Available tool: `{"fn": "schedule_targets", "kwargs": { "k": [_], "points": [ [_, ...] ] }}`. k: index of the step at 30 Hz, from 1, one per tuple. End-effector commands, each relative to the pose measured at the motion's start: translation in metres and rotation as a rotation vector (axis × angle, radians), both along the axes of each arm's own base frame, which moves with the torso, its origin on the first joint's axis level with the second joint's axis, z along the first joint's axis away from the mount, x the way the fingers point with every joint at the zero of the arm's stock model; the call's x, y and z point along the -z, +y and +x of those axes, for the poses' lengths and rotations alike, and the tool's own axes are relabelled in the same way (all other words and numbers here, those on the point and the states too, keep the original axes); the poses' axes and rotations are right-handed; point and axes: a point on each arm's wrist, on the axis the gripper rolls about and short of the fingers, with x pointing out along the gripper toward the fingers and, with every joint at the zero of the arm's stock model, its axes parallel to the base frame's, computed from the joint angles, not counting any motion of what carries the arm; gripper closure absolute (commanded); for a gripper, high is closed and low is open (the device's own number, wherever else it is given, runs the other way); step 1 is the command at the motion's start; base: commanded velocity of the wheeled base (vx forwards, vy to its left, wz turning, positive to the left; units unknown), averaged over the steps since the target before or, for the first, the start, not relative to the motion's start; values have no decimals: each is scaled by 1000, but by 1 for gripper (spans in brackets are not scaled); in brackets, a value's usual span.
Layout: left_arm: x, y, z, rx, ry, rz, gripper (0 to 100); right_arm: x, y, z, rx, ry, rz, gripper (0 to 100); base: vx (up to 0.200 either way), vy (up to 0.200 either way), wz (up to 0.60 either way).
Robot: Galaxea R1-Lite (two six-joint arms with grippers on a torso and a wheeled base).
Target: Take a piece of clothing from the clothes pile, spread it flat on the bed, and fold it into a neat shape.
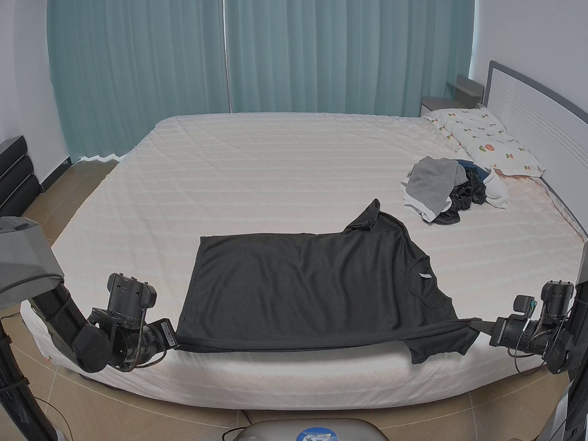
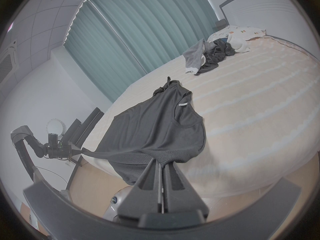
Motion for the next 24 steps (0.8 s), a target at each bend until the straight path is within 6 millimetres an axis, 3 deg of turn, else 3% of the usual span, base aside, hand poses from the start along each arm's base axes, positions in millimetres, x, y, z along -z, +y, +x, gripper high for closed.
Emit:
{"fn": "schedule_targets", "kwargs": {
  "k": [1,12,19,24],
  "points": [
    [-24,4,4,-3,-32,-58,100,0,2,-15,0,36,2,100,0,0,0],
    [-11,8,-26,28,64,-19,100,9,-13,-34,22,133,-62,100,0,0,0],
    [-9,11,-41,58,97,9,100,6,-10,-46,-26,187,-85,100,0,0,0],
    [-1,15,-62,91,157,80,100,4,-12,-52,-31,206,-102,100,0,0,0]
  ]
}}
